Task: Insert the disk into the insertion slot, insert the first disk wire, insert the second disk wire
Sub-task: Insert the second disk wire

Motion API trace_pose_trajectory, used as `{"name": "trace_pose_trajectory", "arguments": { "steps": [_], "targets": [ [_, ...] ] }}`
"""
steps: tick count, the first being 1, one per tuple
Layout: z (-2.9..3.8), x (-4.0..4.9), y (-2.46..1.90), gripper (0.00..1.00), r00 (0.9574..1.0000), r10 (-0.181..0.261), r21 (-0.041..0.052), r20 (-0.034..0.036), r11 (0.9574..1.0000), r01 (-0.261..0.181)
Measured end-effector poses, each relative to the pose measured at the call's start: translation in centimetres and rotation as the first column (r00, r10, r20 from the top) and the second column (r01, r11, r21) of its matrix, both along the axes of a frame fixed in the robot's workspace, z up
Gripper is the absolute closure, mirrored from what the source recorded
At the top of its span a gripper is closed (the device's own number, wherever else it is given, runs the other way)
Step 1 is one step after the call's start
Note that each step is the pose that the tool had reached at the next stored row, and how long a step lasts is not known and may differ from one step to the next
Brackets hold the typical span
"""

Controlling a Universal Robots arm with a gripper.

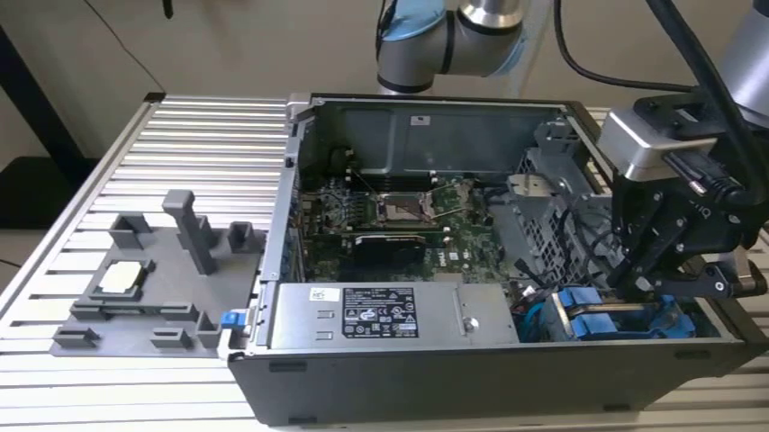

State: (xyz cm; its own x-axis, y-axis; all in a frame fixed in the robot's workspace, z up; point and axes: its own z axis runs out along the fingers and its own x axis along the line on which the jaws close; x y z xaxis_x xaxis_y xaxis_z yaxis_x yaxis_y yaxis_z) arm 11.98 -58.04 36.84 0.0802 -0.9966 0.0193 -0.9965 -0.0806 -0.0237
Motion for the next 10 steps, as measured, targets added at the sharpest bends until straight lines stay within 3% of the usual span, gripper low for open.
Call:
{"name": "trace_pose_trajectory", "arguments": {
  "steps": [1, 2, 7, 10],
  "targets": [
    [0.01, 0.00, -0.01, 0.84, 1.0000, 0.000, 0.0030, 0.0000, 1.0000, 0.000],
    [0.01, 0.00, -0.01, 0.84, 1.0000, 0.000, 0.0118, 0.0000, 0.9999, 0.000],
    [0.00, 0.00, -0.10, 0.84, 1.0000, -0.002, 0.0837, 0.0002, 0.9965, 0.002],
    [0.00, 0.00, -0.29, 0.84, 1.0000, -0.007, 0.1022, 0.0001, 0.9947, 0.007]
  ]
}}
